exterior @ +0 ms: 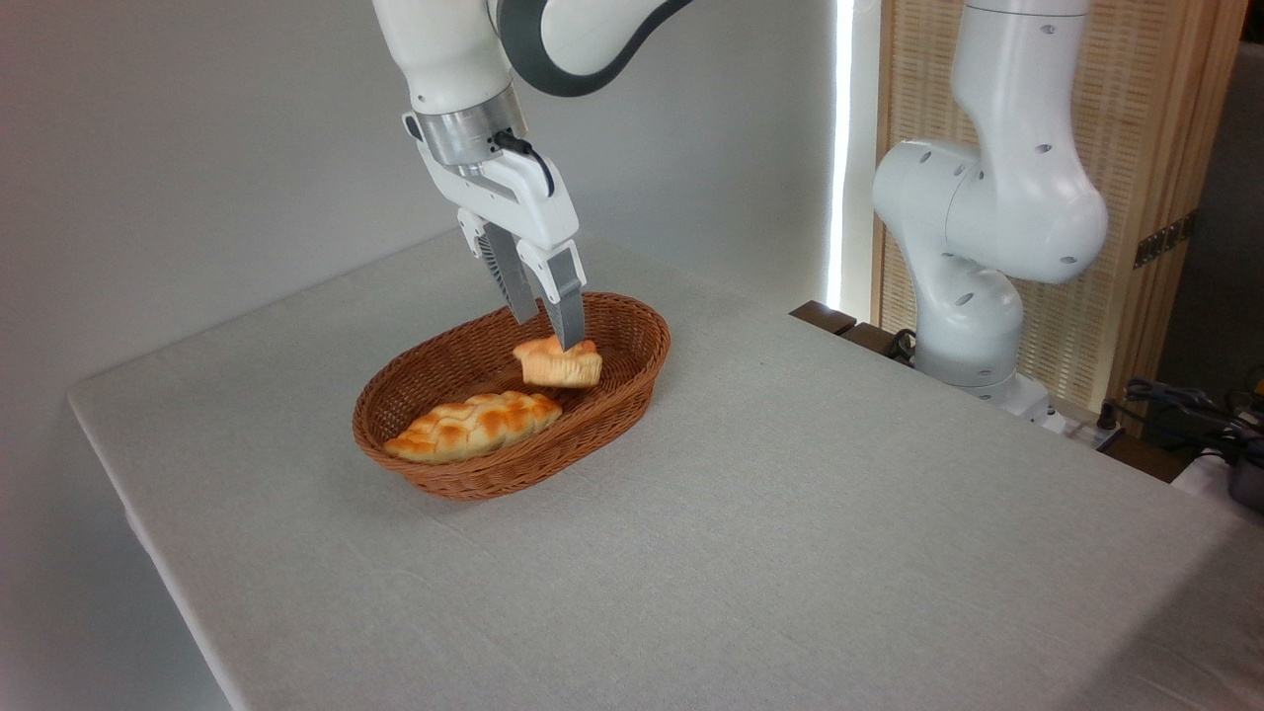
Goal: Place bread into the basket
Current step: 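Lower the bun into the basket beside the long roll and release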
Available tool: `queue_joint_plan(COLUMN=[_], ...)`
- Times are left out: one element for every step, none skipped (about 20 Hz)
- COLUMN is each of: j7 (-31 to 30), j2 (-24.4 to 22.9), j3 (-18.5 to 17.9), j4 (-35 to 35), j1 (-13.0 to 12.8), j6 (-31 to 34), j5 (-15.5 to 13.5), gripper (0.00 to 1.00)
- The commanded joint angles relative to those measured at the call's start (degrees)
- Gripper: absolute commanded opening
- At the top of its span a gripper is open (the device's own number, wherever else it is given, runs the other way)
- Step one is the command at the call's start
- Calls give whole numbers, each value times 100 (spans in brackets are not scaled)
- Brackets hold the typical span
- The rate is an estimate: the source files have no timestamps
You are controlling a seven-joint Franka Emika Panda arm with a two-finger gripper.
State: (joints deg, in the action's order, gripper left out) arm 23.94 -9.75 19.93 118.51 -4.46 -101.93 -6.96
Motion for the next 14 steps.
queue_joint_plan(j7=[-109,-100,-74,-13,110,328,609,899,1189,1505,1761,1963,2113,2245], j2=[17,43,199,340,455,543,553,544,544,535,535,535,518,517], j3=[-42,-42,-94,-199,-374,-532,-691,-892,-1077,-1227,-1429,-1631,-1815,-1974], j4=[-178,-397,-721,-1142,-1494,-1776,-1970,-2085,-2173,-2261,-2375,-2429,-2447,-2464], j1=[42,103,129,147,147,147,147,147,147,147,139,112,86,77], j6=[85,190,478,803,1058,1226,1297,1298,1298,1281,1281,1281,1281,1281], j5=[151,221,352,545,686,705,705,705,705,705,688,688,679,670], gripper=[100,100,100,100,100,100,100,100,100,100,100,100,100,100])
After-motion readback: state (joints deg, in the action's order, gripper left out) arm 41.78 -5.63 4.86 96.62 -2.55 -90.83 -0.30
